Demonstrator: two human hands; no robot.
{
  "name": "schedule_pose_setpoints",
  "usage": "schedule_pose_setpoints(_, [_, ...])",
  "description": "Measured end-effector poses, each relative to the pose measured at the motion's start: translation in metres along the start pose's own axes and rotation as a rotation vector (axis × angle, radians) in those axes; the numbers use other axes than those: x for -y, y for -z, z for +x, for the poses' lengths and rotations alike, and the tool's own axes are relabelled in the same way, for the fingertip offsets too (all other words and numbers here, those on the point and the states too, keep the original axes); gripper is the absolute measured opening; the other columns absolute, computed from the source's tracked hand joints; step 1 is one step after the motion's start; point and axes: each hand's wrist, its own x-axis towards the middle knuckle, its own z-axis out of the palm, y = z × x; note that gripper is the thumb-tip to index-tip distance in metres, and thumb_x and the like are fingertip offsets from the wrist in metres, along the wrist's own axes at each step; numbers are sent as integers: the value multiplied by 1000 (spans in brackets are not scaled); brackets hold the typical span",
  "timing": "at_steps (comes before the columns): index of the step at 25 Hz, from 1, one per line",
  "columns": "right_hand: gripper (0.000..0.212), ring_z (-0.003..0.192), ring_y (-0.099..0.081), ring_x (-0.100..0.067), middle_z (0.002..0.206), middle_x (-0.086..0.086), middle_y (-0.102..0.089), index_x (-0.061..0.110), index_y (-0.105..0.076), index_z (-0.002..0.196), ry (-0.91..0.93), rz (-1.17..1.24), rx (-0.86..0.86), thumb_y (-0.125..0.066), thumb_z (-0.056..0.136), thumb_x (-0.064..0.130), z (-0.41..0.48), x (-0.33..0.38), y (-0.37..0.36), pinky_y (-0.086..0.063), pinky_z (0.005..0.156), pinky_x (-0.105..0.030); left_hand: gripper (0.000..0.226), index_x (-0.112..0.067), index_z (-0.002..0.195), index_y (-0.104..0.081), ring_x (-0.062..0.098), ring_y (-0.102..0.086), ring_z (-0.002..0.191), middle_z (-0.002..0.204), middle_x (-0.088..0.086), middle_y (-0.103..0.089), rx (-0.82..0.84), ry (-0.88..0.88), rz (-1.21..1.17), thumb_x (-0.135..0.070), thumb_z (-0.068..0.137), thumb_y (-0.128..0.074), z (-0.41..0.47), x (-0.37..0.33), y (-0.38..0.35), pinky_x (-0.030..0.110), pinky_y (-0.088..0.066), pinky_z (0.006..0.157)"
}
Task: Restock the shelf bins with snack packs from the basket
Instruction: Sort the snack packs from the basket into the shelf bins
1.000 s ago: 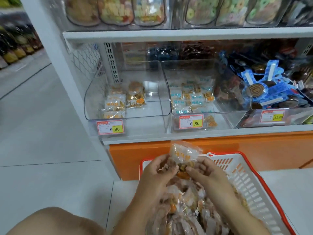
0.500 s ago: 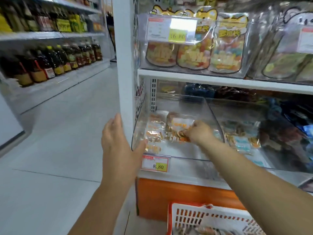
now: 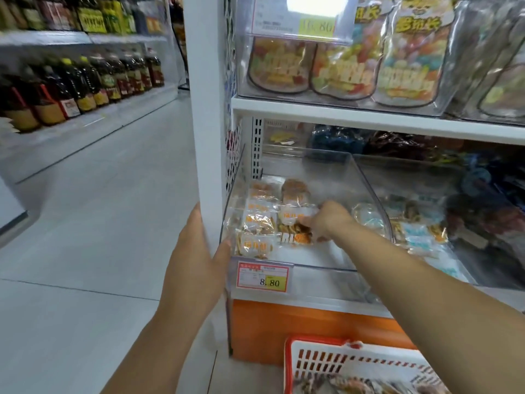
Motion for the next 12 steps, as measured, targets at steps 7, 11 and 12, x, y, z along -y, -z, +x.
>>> schedule_pose_setpoints(7, [26, 92, -60, -6, 103, 9, -62, 29, -55, 112, 657, 461, -459, -55, 95, 9, -156, -100, 13, -48, 74, -12, 54, -13, 143, -43, 21, -38, 133, 142, 8, -46, -294, -457, 82, -15, 92, -61, -74, -20, -34, 13, -22, 107])
schedule_pose_setpoints(11, [27, 95, -60, -16, 102, 5, -59, 23, -59, 111, 196, 103, -98, -53, 94, 4, -181, -247, -28, -41, 72, -8, 48, -27, 143, -43, 9, -36, 134, 144, -8, -41, 345, -540, 166, -26, 96, -55, -140, -14, -105, 16, -27, 105])
schedule_pose_setpoints(12, [28, 98, -58, -17, 102, 7, -56, 23, -58, 113, 67, 9, 62, -51, 93, 4, -186, -284, -40, -41, 76, -12, 51, -30, 145, -39, 7, -33, 136, 147, -11, -36, 508, -495, 225, -28, 97, -55, -155, -3, -125, 18, -27, 106])
